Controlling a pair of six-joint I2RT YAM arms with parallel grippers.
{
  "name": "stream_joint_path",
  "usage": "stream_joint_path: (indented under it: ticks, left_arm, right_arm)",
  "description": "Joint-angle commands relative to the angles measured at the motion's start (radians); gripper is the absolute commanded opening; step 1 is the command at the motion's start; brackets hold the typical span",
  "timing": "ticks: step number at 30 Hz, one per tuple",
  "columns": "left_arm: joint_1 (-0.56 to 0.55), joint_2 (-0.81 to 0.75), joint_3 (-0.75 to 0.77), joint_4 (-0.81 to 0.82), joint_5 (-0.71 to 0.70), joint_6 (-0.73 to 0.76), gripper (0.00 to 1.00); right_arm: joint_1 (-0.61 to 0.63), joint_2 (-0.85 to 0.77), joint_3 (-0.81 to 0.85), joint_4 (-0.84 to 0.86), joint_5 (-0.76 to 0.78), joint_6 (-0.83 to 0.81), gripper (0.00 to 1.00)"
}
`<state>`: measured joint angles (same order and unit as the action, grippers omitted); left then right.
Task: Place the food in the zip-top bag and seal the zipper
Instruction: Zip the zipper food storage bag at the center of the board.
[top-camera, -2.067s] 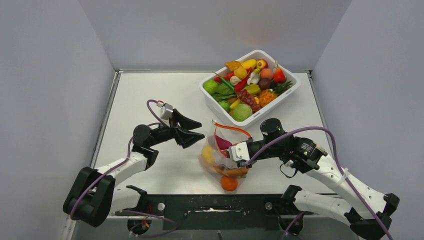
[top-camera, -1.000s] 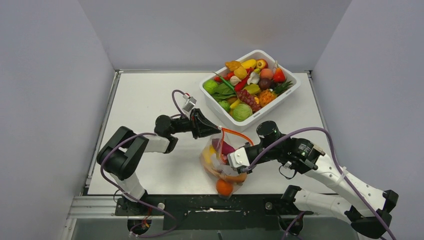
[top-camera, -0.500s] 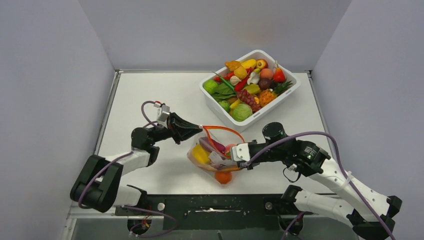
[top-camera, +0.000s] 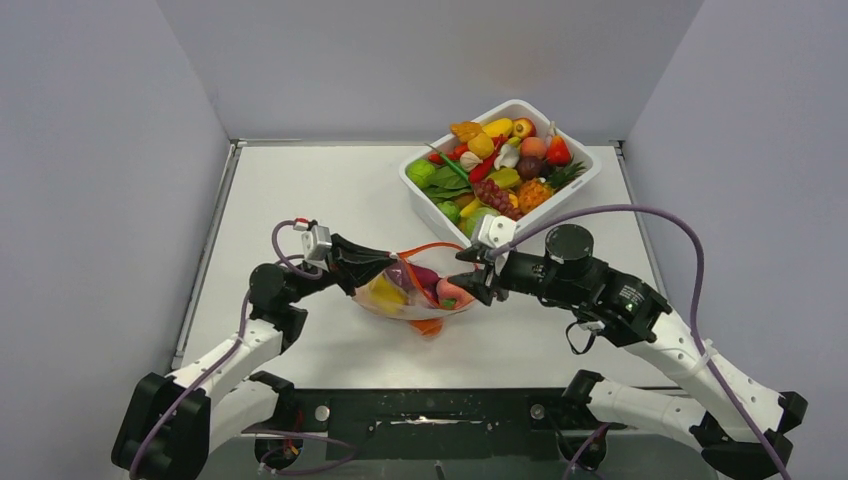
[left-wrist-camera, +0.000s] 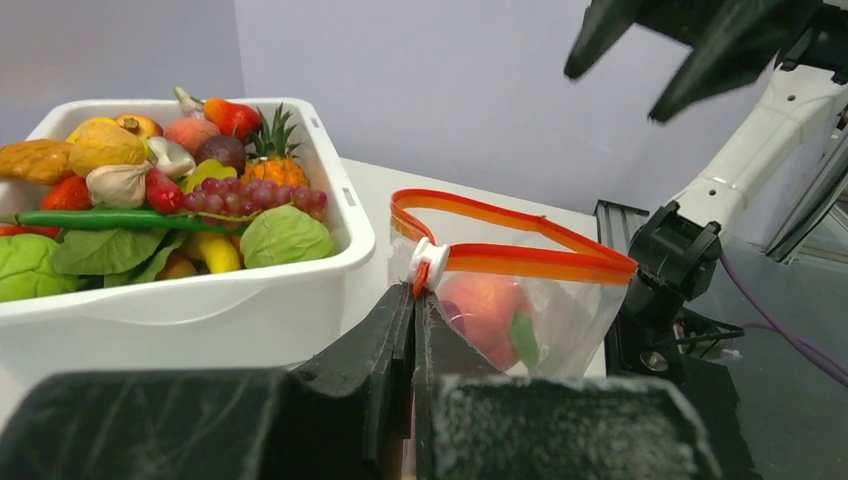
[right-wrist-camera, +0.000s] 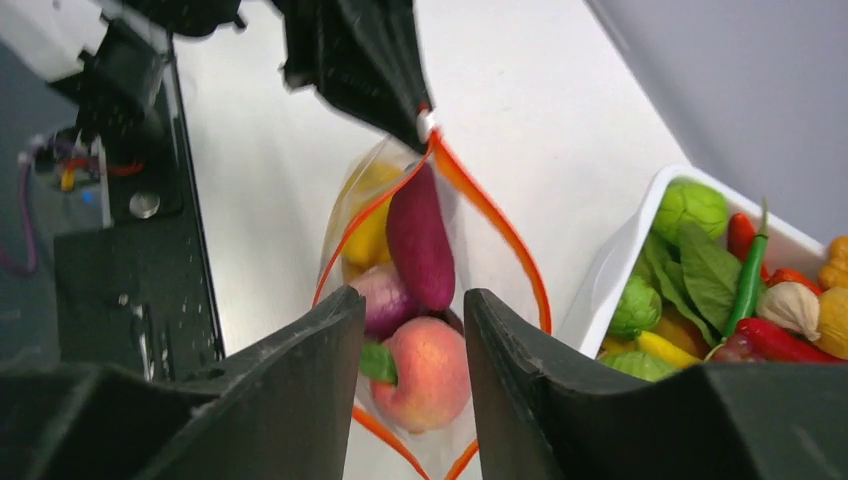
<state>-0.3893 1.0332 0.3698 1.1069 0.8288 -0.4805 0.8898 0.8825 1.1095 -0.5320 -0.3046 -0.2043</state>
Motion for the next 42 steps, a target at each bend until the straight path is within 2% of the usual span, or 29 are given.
stream_joint_path:
  ticks: [1, 3, 5, 8, 13, 18, 32, 37, 42]
  left_arm:
    - [-0.018, -0.055, -0.003, -0.06, -0.035, 0.051, 0.0]
    - [-0.024, -0.079, -0.002, -0.097, -0.036, 0.069, 0.0]
    - [-0.028, -0.103, 0.004, -0.143, -0.036, 0.086, 0.0]
    - [-0.033, -0.138, 0.005, -0.189, -0.038, 0.103, 0.0]
    - [-0.037, -0.171, -0.001, -0.208, -0.035, 0.108, 0.0]
    - [-0.039, -0.196, -0.008, -0.211, -0.033, 0.099, 0.0]
    - [-0.045, -0.198, -0.014, -0.192, -0.022, 0.082, 0.0]
    - [-0.045, -0.203, -0.015, -0.196, -0.022, 0.085, 0.0]
    - [-0.045, -0.216, -0.018, -0.207, -0.025, 0.089, 0.0]
  right_arm:
    - [0.001, 0.073, 0.081, 0.138, 0.131, 0.131, 0.36]
    - [0.005, 0.116, 0.099, 0.147, 0.139, 0.119, 0.29]
    - [0.017, 0.159, 0.125, 0.157, 0.125, 0.093, 0.28]
    - [0.042, 0.2, 0.131, 0.209, 0.104, 0.033, 0.32]
    - [0.074, 0.223, 0.085, 0.313, 0.028, -0.184, 0.39]
    - [0.073, 0.263, 0.089, 0.334, -0.003, -0.258, 0.36]
    - [0.075, 0.373, 0.141, 0.306, -0.106, -0.252, 0.3]
    - [0.076, 0.393, 0.154, 0.287, -0.145, -0.241, 0.36]
    - [0.076, 0.407, 0.166, 0.253, -0.158, -0.241, 0.36]
